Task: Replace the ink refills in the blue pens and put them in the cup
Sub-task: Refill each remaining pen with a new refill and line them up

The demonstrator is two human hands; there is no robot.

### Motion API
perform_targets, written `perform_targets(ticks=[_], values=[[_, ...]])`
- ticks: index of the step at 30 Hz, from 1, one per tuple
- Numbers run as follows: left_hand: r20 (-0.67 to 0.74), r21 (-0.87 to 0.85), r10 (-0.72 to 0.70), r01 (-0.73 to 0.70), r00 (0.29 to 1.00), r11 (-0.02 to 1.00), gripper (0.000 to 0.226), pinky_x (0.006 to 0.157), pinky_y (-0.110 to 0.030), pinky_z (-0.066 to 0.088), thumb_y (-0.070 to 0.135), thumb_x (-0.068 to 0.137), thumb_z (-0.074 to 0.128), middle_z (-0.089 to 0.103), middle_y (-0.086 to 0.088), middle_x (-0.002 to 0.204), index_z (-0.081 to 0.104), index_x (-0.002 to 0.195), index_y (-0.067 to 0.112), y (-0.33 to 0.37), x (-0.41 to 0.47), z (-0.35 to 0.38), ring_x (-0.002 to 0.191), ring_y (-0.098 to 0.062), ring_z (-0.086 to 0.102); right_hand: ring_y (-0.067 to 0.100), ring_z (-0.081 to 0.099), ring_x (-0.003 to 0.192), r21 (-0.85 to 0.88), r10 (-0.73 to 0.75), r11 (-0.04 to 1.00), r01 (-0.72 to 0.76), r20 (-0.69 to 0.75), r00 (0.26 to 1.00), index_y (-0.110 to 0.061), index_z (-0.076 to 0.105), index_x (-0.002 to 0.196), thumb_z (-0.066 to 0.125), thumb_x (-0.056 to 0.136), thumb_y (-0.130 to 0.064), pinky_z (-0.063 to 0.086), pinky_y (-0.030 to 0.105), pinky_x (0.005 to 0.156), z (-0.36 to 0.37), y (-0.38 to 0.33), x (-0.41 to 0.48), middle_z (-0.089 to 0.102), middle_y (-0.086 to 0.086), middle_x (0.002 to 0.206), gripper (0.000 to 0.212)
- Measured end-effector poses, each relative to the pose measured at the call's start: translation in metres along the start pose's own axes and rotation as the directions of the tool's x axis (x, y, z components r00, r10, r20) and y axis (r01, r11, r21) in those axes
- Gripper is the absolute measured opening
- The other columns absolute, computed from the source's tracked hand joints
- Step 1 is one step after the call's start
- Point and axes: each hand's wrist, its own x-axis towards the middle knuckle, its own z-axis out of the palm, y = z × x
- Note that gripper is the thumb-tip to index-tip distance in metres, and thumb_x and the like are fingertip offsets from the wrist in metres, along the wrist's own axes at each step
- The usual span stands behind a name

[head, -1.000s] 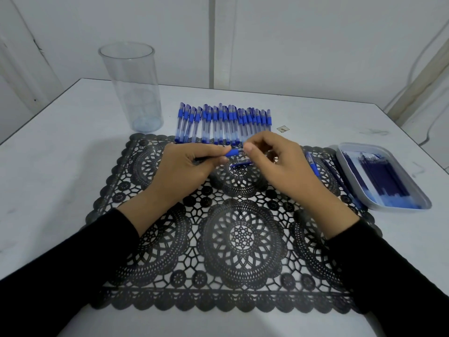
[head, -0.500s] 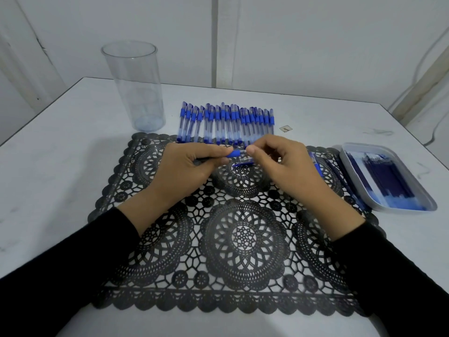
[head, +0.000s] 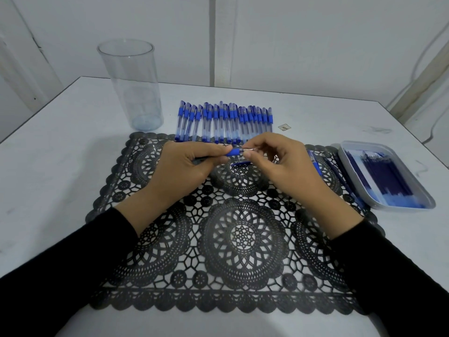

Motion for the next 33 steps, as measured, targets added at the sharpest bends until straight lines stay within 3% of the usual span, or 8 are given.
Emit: perform_targets(ticks=[5,11,14,17,19,22,26,33], values=[[0.016,0.018,-0.013,0.012,1.0,1.0,0.03,0.068,-0.037,0.059,0.01,0.083,0.078,0.074,0.007,0.096,0.071,0.111,0.017,-0.004,0.0,-0.001,0.076,-0.015,0.074,0.007,0.049,0.06,-0.026,0.042,0.999,-0.042,-0.003,0.999,-0.017,0.071,0.096,0.069,0.09,-0.022,0.043,0.02,0.057,0.001,0.002,0.002,0.063,-0.002,0.073,0.008],[0.011,0.043,-0.143,0.142,0.99,0.989,0.03,0.067,-0.015,0.055,0.013,0.083,0.078,0.074,0.008,0.093,0.069,0.109,0.024,-0.005,0.001,-0.006,0.073,0.003,0.069,-0.003,0.053,0.076,-0.311,0.083,0.949,-0.059,0.066,0.994,-0.021,0.069,0.117,0.068,0.09,-0.024,0.034,-0.002,0.068,-0.001,0.016,0.007,0.068,-0.003,0.097,0.027],[0.017,0.068,-0.182,0.181,0.983,0.981,0.03,0.068,-0.043,0.059,0.018,0.084,0.078,0.071,0.019,0.09,0.069,0.109,0.031,-0.006,0.001,-0.008,0.071,-0.023,0.072,0.012,0.055,0.098,-0.436,0.047,0.9,0.005,0.107,0.993,-0.014,0.064,0.126,0.062,0.094,-0.022,0.033,0.007,0.086,0.006,0.023,0.01,0.064,0.003,0.112,0.033],[0.019,0.083,-0.177,0.175,0.984,0.981,0.029,0.067,-0.036,0.06,0.019,0.085,0.077,0.075,0.012,0.091,0.068,0.109,0.032,-0.006,0.001,-0.008,0.069,-0.017,0.071,0.016,0.052,0.103,-0.482,0.039,0.876,0.025,0.123,0.992,-0.008,0.067,0.116,0.06,0.095,-0.016,0.032,0.014,0.088,0.011,0.026,0.011,0.062,0.005,0.112,0.023],[0.017,0.09,-0.176,0.174,0.984,0.981,0.029,0.065,-0.024,0.057,0.019,0.084,0.078,0.075,0.013,0.089,0.068,0.109,0.031,-0.005,0.001,-0.009,0.07,-0.007,0.07,0.011,0.052,0.091,-0.459,0.047,0.889,0.012,0.118,0.992,-0.011,0.068,0.105,0.061,0.094,-0.015,0.036,0.01,0.08,0.009,0.025,0.01,0.062,0.001,0.102,0.014],[0.03,0.072,-0.194,0.192,0.98,0.979,0.027,0.069,-0.038,0.058,0.021,0.085,0.077,0.071,0.02,0.088,0.07,0.108,0.032,-0.006,0.002,-0.01,0.072,-0.017,0.072,-0.001,0.055,0.081,-0.334,0.091,0.94,-0.07,0.048,0.995,-0.017,0.067,0.103,0.061,0.094,-0.018,0.035,-0.002,0.07,-0.001,0.021,0.008,0.063,-0.009,0.092,0.01],[0.035,0.052,-0.188,0.186,0.981,0.981,0.027,0.075,-0.028,0.058,0.019,0.084,0.077,0.072,0.017,0.093,0.071,0.109,0.027,-0.006,0.002,-0.01,0.08,-0.008,0.072,-0.007,0.055,0.075,-0.158,0.079,0.983,-0.088,-0.063,0.995,-0.024,0.07,0.109,0.064,0.093,-0.018,0.04,0.004,0.07,-0.009,0.015,0.005,0.064,-0.016,0.091,0.018],[0.07,0.026,-0.146,0.144,0.987,0.989,0.027,0.07,-0.003,0.047,0.011,0.083,0.077,0.073,0.009,0.096,0.074,0.109,0.013,-0.002,0.002,-0.007,0.075,0.015,0.064,0.001,0.051,0.068,-0.061,0.075,0.995,-0.074,0.015,0.997,-0.022,0.069,0.097,0.068,0.09,-0.017,0.044,0.016,0.066,-0.005,0.008,0.005,0.064,-0.006,0.079,0.009]])
